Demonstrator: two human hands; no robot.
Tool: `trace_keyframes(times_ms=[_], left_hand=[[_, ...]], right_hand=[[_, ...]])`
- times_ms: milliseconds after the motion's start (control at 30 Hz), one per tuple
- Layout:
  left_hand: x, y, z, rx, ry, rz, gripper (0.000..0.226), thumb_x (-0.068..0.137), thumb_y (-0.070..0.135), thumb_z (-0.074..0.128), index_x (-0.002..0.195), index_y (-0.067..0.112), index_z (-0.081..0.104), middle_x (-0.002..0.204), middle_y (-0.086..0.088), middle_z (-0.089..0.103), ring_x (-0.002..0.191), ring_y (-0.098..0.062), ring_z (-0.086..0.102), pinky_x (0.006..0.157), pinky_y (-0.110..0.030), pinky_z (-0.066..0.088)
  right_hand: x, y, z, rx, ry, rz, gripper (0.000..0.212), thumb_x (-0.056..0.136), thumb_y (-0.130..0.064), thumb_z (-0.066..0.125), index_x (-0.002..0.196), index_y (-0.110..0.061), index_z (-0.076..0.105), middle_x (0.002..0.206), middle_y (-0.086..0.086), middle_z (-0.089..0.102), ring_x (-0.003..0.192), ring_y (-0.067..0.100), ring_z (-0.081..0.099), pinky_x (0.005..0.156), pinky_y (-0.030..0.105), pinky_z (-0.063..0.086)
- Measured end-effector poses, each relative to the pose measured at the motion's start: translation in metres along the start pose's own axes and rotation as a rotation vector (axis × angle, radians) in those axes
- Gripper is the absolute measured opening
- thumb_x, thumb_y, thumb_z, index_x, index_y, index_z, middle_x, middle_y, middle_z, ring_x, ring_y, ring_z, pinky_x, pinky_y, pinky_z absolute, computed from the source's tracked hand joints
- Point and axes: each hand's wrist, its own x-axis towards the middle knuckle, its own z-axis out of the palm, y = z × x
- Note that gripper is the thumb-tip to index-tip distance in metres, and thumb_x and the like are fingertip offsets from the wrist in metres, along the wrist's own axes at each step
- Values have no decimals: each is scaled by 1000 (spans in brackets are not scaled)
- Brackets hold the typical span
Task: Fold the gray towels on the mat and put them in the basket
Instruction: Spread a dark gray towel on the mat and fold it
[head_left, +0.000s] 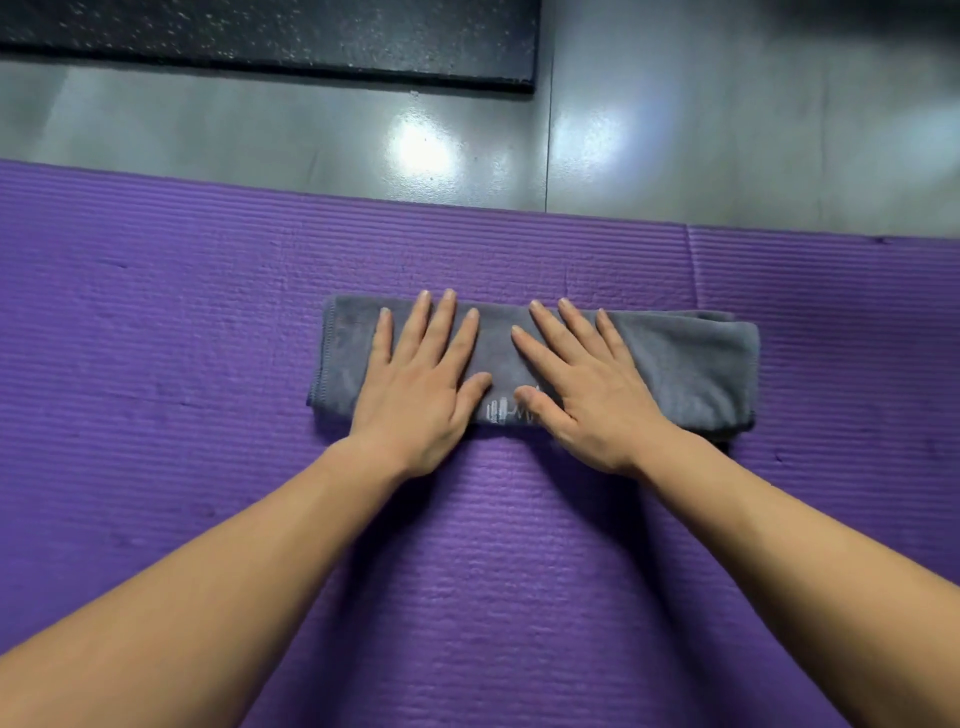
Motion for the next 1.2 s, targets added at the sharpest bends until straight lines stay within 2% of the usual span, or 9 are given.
trace_keyframes(times_ms=[133,233,367,533,633,800,1033,1133,1200], left_hand=[[2,6,0,6,4,-33,76,98,63,10,163,23,11,171,-4,3,157,-25,-4,124,-58,-3],[2,7,-3,15,-6,-42,78,97,65,8,163,23,9,171,-4,2,157,-25,-5,123,-60,-6],[1,9,-4,5,4,-52,79,96,66,8,163,23,9,171,-4,1,157,-24,-6,122,-61,-6],[2,10,-4,5,10,-55,79,97,65,8,163,22,9,171,-4,-1,157,-23,-7,123,-60,-6],[1,12,-4,-1,24,-82,78,97,64,8,163,21,8,171,-5,-1,157,-22,-7,123,-59,-6],[2,18,-2,16,46,-216,79,97,65,3,162,20,0,170,-6,-5,156,-23,-12,123,-57,-11],[-1,13,-4,3,36,-270,81,97,65,4,163,19,4,171,-8,-3,156,-27,-12,123,-58,-10],[0,10,-3,42,28,-240,80,97,64,4,163,18,4,170,-9,-1,156,-30,-10,123,-58,-10],[-1,9,-3,53,31,-226,81,97,64,6,162,17,8,170,-10,3,157,-31,-7,123,-59,-7]], right_hand=[[-18,41,-31,94,332,215,51,86,-55,54,122,-21,68,127,3,66,117,32,59,103,52,42],[-42,84,-64,60,207,473,42,83,-57,66,113,-28,72,109,3,70,107,34,59,93,48,43],[-53,117,-80,310,36,567,32,81,-53,75,94,-24,73,92,-4,72,92,21,65,82,36,49],[-45,124,-79,725,382,623,32,81,-43,78,80,-15,63,70,-11,60,69,8,53,68,30,43],[-38,111,-68,730,479,642,21,92,-35,68,88,-20,56,75,-12,56,77,12,52,70,30,39],[-32,104,-53,500,320,650,18,102,-31,52,106,-15,44,96,9,59,88,29,51,74,34,32],[-37,89,-43,1,299,766,45,100,-42,43,128,-8,47,126,23,51,111,47,54,87,55,46],[-22,26,-33,-65,456,402,54,94,-41,42,138,-11,54,145,19,50,137,41,42,113,54,33],[-7,-15,-11,-19,243,93,59,98,-42,34,147,-14,47,157,13,40,149,35,27,123,52,20]])
